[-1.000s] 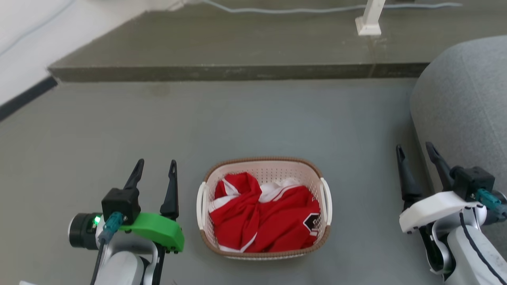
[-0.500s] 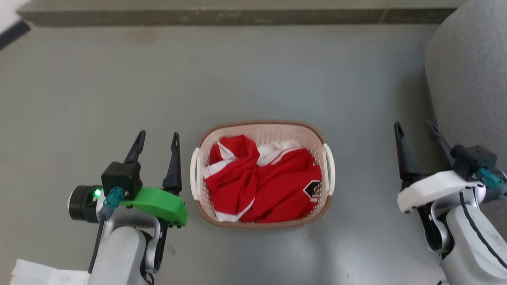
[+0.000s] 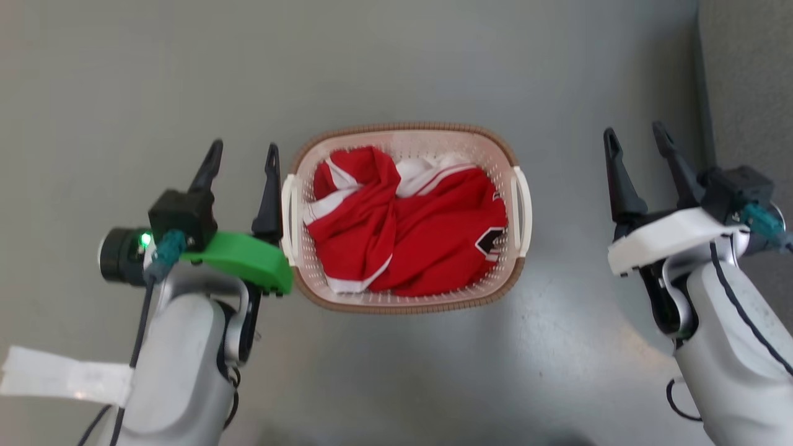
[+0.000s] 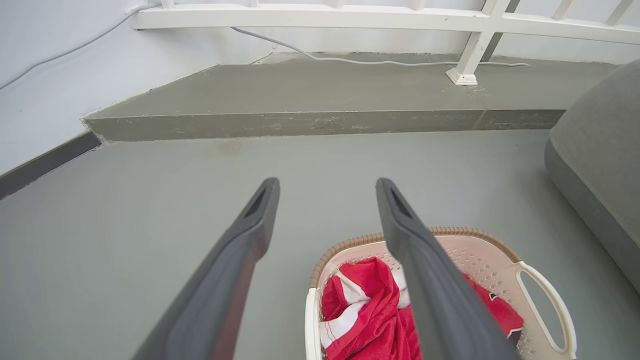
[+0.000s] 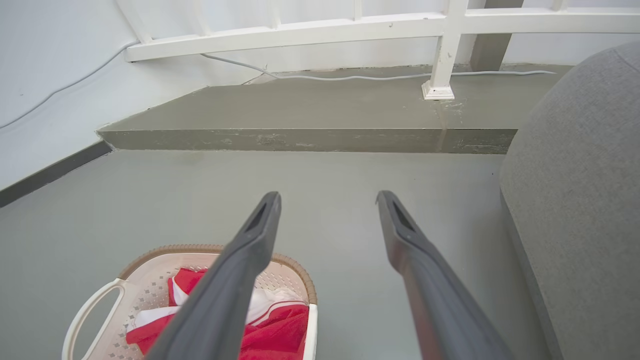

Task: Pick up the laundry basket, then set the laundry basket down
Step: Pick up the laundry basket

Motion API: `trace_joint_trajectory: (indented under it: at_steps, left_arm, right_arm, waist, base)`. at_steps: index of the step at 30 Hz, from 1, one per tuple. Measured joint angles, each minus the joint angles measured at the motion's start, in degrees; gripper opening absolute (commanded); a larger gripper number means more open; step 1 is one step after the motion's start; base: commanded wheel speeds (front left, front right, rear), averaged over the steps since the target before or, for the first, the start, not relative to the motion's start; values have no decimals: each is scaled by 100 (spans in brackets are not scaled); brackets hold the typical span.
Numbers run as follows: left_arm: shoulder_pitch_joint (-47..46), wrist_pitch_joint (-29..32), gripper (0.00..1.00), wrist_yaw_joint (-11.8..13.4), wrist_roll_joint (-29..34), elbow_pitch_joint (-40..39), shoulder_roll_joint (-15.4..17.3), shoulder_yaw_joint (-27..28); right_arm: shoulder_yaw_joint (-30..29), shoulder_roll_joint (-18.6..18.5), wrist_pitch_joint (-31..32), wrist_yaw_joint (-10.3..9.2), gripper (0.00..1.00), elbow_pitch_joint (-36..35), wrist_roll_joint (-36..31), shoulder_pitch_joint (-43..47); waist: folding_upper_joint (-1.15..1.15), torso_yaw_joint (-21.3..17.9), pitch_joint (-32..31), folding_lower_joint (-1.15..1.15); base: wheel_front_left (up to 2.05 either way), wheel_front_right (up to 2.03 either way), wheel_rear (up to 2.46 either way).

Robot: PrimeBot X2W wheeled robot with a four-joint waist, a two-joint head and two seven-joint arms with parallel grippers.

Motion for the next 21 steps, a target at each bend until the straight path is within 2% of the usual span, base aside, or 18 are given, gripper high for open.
trace_joint_trajectory:
  at_steps: [11,15,21]
  left_arm:
    - [-943,247,100,-372,-242,926,-21,60]
    - [-1173,389,100,-593,-332,1378,-34,-8]
    - [-1512,520,100,-787,-372,2022,-76,-36]
  right_arm:
    - [275,96,120,210,100,664,-64,-919]
    - [371,153,137,266,100,1001,-93,-1078]
    - [531,247,187,347,100,1500,-140,-1283]
  waist:
    - [0,-33,865,0]
    - [0,-66,1114,0]
    - [0,-90,1401,0]
  base:
    - [0,0,0]
    - [0,0,0]
    - [0,0,0]
